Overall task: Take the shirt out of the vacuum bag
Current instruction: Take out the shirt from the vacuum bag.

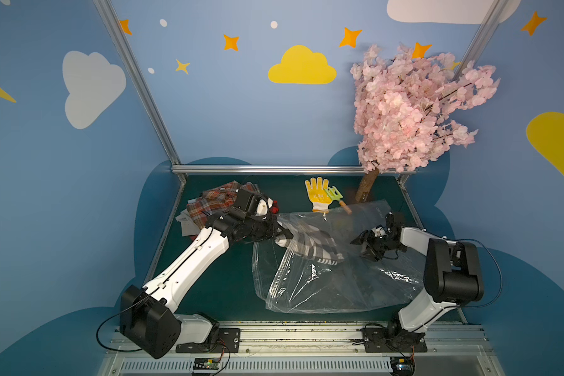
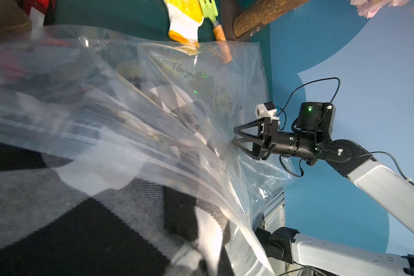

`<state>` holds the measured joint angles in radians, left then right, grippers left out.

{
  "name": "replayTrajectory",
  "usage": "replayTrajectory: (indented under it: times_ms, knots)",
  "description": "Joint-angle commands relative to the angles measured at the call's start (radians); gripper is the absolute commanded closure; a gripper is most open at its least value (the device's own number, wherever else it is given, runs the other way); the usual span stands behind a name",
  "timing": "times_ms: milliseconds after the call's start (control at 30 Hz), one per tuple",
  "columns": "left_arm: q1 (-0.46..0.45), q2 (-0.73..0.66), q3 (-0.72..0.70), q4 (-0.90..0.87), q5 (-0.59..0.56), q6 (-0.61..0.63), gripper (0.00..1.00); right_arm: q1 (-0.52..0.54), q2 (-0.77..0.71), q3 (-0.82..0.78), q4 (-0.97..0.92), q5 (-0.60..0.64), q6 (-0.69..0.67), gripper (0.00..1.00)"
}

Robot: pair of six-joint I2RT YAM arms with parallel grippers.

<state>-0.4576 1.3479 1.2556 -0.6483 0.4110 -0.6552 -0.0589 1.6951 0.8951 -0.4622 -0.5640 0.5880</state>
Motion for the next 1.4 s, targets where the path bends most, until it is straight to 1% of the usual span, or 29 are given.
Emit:
replayTrajectory:
  times_ms: [0,167,267,367,500,567,767,867,967,1033,1133,1233,1300,1367]
  knots:
    - [0.025,-0.027,0.102,-0.015,-0.007,0.047,0.95,-0.017,0.037,-0.039,-0.004,0.122,-0.006,0.31]
    - [0.059,-0.011,0.265,-0.097,-0.031,0.097,0.95,-0.017,0.042,-0.034,-0.001,0.112,-0.011,0.31]
    - [0.087,0.007,0.36,-0.167,-0.088,0.141,0.95,-0.017,0.042,-0.035,0.0,0.109,-0.014,0.31]
    - [0.118,0.012,0.444,-0.201,-0.108,0.163,0.95,-0.017,0.044,-0.031,-0.001,0.106,-0.019,0.31]
    - [0.125,0.029,0.554,-0.246,-0.136,0.192,0.95,-0.016,0.052,-0.023,-0.005,0.103,-0.023,0.31]
    - [0.128,0.039,0.603,-0.274,-0.168,0.21,0.94,-0.017,0.056,-0.018,-0.006,0.099,-0.025,0.31]
    - [0.174,0.104,0.753,-0.323,-0.17,0.26,0.94,-0.016,0.061,-0.011,-0.013,0.089,-0.038,0.31]
    - [0.201,0.182,0.869,-0.364,-0.17,0.288,0.94,-0.017,0.063,-0.008,-0.014,0.083,-0.042,0.31]
    - [0.229,0.288,1.015,-0.412,-0.168,0.317,0.95,-0.016,0.064,-0.007,-0.014,0.077,-0.041,0.32]
    - [0.249,0.368,1.138,-0.445,-0.163,0.33,0.95,-0.017,0.066,-0.004,-0.015,0.075,-0.042,0.32]
    - [0.285,0.506,1.339,-0.479,-0.111,0.339,0.94,-0.018,0.071,0.002,-0.02,0.066,-0.047,0.32]
    - [0.338,0.65,1.521,-0.484,-0.039,0.309,0.94,-0.016,0.074,0.007,-0.021,0.059,-0.048,0.32]
    - [0.367,0.705,1.554,-0.436,0.013,0.279,0.94,-0.015,0.08,0.015,-0.031,0.057,-0.055,0.32]
    - [0.394,0.744,1.552,-0.362,0.063,0.247,0.94,-0.015,0.081,0.024,-0.041,0.056,-0.06,0.33]
